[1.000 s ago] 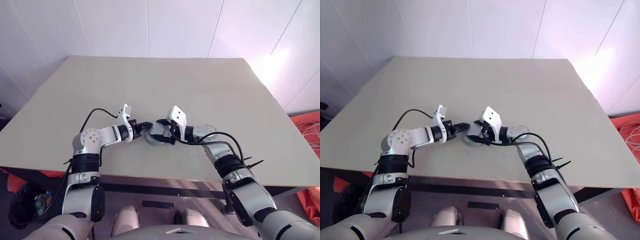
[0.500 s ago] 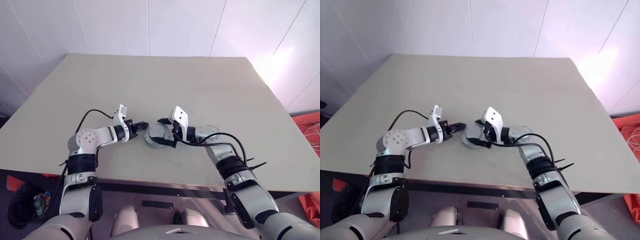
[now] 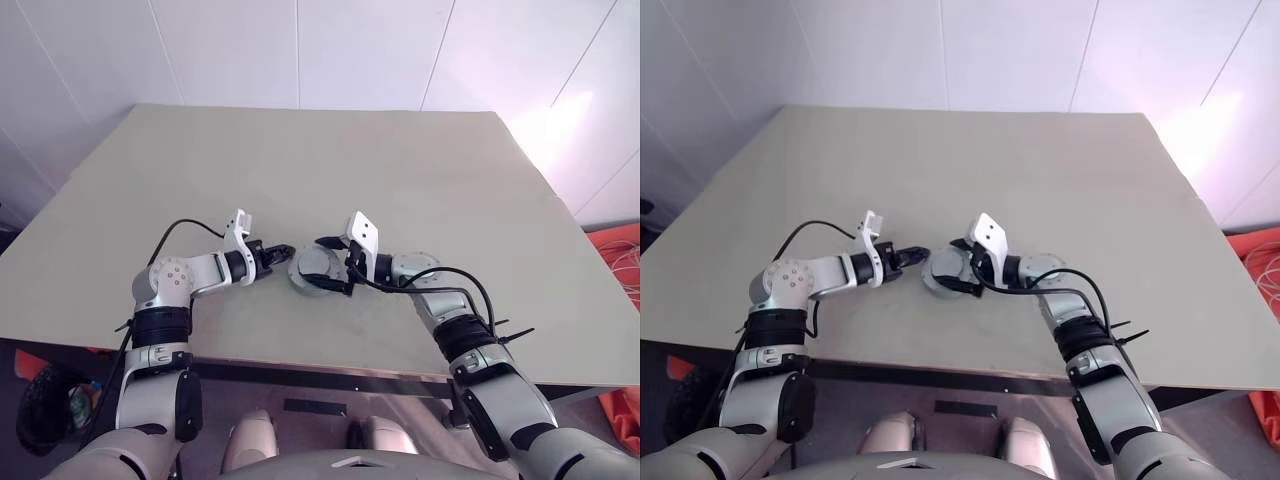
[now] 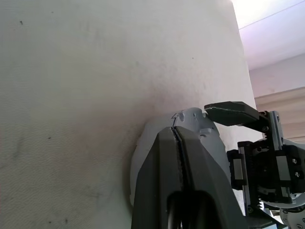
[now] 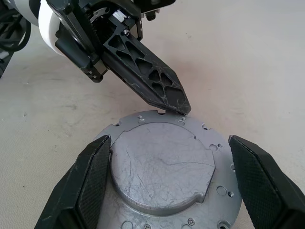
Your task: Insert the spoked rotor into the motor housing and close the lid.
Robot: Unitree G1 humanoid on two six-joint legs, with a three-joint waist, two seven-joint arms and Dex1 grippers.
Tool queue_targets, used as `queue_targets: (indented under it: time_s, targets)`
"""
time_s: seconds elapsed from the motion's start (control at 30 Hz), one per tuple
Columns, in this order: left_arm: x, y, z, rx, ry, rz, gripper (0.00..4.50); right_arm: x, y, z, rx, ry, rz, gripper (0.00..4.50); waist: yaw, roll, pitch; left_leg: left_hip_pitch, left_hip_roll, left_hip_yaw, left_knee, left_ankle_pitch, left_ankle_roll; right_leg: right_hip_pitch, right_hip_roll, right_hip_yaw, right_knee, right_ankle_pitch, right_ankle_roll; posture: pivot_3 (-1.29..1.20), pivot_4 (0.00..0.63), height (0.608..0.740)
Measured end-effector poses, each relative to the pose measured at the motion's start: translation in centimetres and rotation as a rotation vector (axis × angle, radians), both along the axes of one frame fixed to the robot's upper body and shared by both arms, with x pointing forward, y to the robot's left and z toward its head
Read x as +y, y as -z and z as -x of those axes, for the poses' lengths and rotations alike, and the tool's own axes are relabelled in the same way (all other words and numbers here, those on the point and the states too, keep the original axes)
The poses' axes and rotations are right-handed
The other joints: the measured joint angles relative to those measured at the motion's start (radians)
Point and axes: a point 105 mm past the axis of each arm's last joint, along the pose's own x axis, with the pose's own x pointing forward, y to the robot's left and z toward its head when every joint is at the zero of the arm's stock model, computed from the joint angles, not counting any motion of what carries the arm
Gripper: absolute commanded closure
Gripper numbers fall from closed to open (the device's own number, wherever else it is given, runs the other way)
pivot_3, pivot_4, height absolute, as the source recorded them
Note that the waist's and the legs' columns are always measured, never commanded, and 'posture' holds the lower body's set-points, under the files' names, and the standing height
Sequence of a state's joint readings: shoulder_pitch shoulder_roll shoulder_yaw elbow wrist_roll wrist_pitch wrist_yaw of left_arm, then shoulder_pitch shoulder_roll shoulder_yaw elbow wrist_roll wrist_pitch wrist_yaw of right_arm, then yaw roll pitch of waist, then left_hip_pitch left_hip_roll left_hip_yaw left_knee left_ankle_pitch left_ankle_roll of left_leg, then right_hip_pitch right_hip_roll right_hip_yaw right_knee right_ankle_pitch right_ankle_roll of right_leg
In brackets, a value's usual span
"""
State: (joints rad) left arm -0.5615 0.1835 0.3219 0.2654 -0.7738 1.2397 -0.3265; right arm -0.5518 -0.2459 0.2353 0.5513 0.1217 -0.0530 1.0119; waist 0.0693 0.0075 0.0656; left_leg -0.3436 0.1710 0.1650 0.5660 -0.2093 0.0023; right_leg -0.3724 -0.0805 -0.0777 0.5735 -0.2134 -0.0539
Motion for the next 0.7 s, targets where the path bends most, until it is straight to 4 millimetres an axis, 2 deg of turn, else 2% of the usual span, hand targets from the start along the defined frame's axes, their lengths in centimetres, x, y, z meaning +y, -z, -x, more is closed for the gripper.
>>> queue_targets:
  time_s: [0.13, 0.27, 0.4, 0.53, 0.7]
  targets:
    - [0.3, -0.8, -0.7, -0.045, -0.047, 0.045, 4.5, 0.0, 0.0, 0.0, 0.002, 0.002, -0.003, 0.06, 0.0, 0.0, 0.0, 0.0, 0.0, 0.0, 0.0, 0.0, 0.0, 0.0, 0.0, 0.0, 0.0, 0.0, 0.0, 0.0, 0.0, 0.74]
    - [1.1, -2.8, -1.8, -0.123, -0.107, 0.113, 4.5, 0.0, 0.1, 0.0, 0.005, 0.005, -0.005, 0.06, 0.0, 0.0, 0.0, 0.0, 0.0, 0.0, 0.001, 0.0, 0.0, 0.001, 0.0, 0.0, 0.001, 0.0, -0.001, 0.0, 0.0, 0.74]
    - [0.6, -3.9, -1.5, -0.141, -0.076, 0.184, 4.5, 0.0, 0.1, -0.1, 0.009, 0.009, -0.006, 0.06, 0.0, 0.0, 0.0, 0.0, 0.0, 0.0, 0.002, 0.0, 0.0, 0.001, 0.0, 0.0, 0.002, 0.001, -0.001, 0.0, 0.0, 0.74]
    - [-0.8, -3.7, -0.1, -0.101, 0.025, 0.197, 4.5, 0.0, 0.2, -0.2, 0.011, 0.014, -0.008, 0.06, 0.0, 0.0, 0.0, 0.0, 0.001, 0.0, 0.004, 0.0, 0.0, 0.001, 0.0, 0.0, 0.005, 0.001, -0.001, 0.0, 0.0, 0.74]
    - [-2.0, -1.4, 1.3, 0.012, 0.104, 0.122, 4.5, 0.0, 0.2, -0.2, 0.01, 0.021, -0.009, 0.06, 0.0, 0.0, 0.0, 0.0, 0.001, 0.0, 0.006, 0.0, 0.0, 0.001, 0.0, 0.0, 0.006, 0.0, -0.001, 0.0, 0.0, 0.74]
